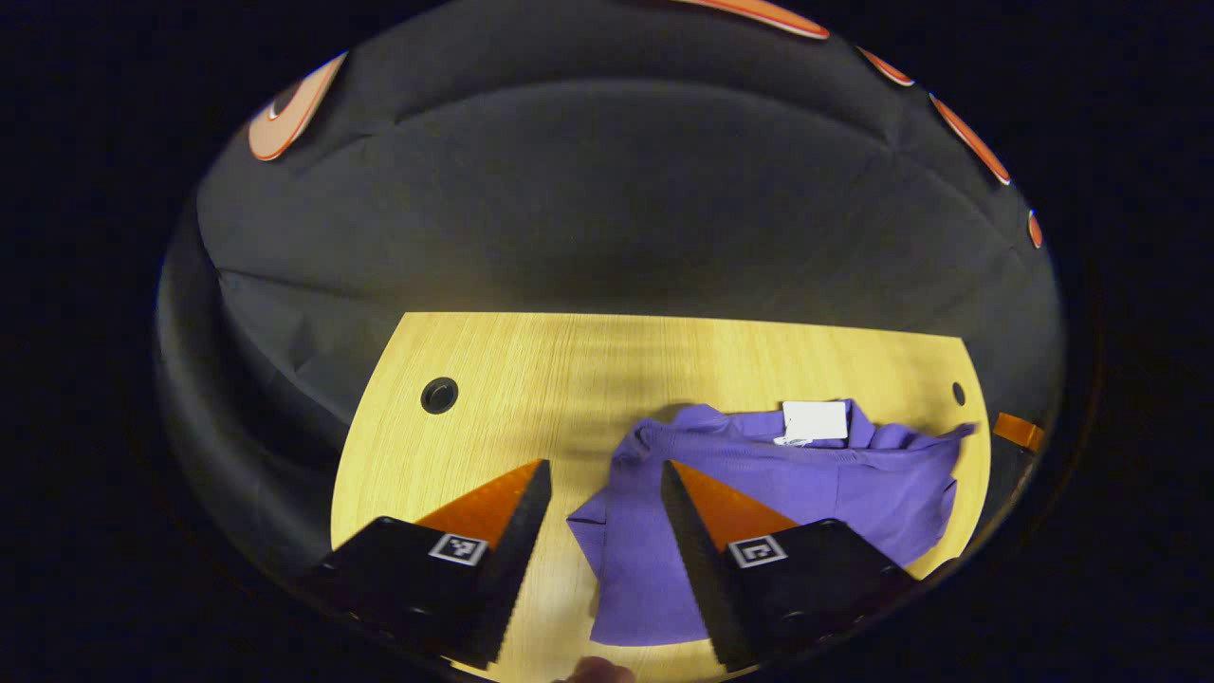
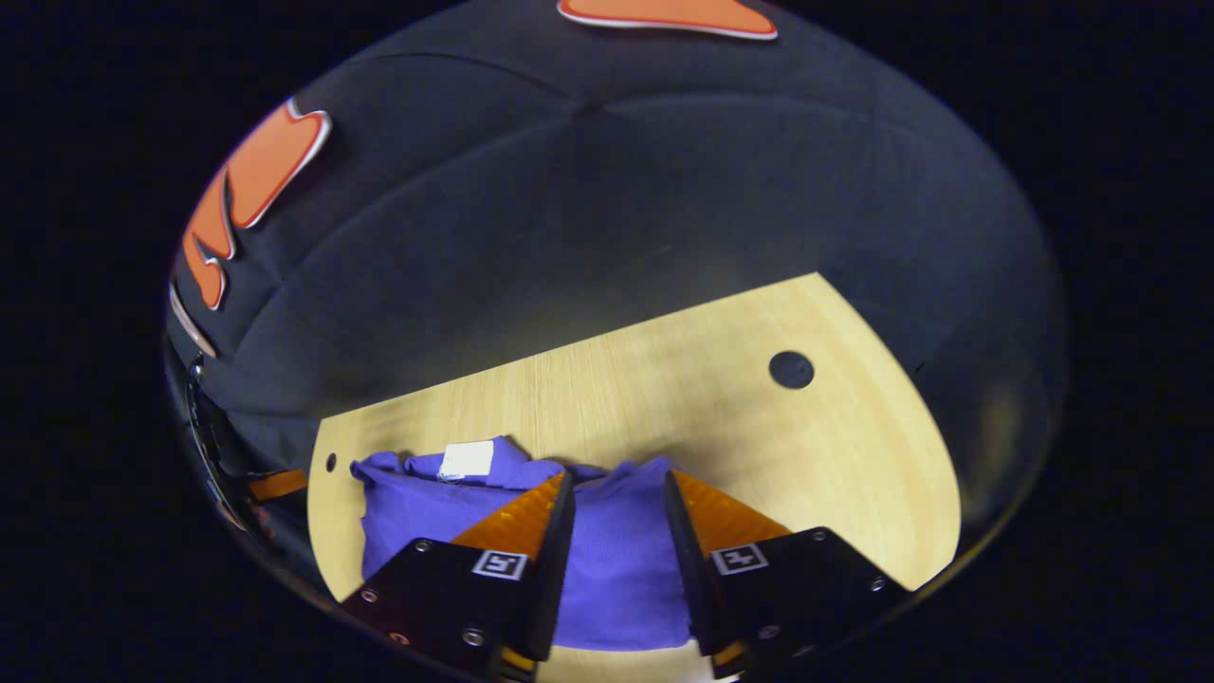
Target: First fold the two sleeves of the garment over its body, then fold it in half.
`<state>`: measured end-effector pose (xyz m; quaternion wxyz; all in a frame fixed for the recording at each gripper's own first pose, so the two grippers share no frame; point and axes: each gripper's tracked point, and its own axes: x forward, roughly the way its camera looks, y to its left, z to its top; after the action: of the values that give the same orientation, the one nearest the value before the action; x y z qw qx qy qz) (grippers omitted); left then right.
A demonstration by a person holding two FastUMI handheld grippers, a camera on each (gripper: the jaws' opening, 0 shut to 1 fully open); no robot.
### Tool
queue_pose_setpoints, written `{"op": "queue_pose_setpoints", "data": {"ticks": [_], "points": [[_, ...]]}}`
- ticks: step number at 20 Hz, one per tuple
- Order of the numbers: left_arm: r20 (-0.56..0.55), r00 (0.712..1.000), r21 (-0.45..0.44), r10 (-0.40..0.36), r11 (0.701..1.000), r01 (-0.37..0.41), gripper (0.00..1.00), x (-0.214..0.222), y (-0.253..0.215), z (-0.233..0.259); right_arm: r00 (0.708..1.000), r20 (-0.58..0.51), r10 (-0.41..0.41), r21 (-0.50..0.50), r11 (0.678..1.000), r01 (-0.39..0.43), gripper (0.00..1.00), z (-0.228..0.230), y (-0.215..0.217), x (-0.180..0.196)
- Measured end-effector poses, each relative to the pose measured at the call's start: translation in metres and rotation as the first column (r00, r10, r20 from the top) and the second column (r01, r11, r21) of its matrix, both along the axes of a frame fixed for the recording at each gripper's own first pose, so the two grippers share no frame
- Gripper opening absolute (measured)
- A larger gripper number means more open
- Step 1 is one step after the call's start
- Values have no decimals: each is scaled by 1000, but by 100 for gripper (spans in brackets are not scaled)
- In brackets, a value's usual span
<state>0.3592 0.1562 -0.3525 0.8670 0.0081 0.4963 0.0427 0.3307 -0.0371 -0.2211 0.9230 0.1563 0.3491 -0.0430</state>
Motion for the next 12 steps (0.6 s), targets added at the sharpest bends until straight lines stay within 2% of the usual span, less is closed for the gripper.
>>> {"op": "queue_pose_setpoints", "data": {"ticks": [1, 2, 3, 5, 12], "points": [[24, 1000, 10, -19, 1000, 19, 88, -8, -3, 9, 1000, 25, 2, -20, 1000, -2, 59, 8, -3, -7], [53, 998, 30, -45, 999, 44, 90, -16, -6, 18, 999, 48, 7, -43, 999, -5, 66, 18, 0, -13], [75, 994, 45, -74, 996, 71, 91, -21, -11, 25, 997, 75, 12, -67, 998, -7, 85, 28, -1, -19], [116, 986, 53, -118, 992, 112, 90, -38, -29, 39, 992, 121, 21, -100, 995, -9, 94, 46, 2, -32], [304, 935, 26, -183, 983, 183, 91, -85, -83, 108, 963, 264, 61, -188, 982, -11, 95, 97, 25, -83]]}}
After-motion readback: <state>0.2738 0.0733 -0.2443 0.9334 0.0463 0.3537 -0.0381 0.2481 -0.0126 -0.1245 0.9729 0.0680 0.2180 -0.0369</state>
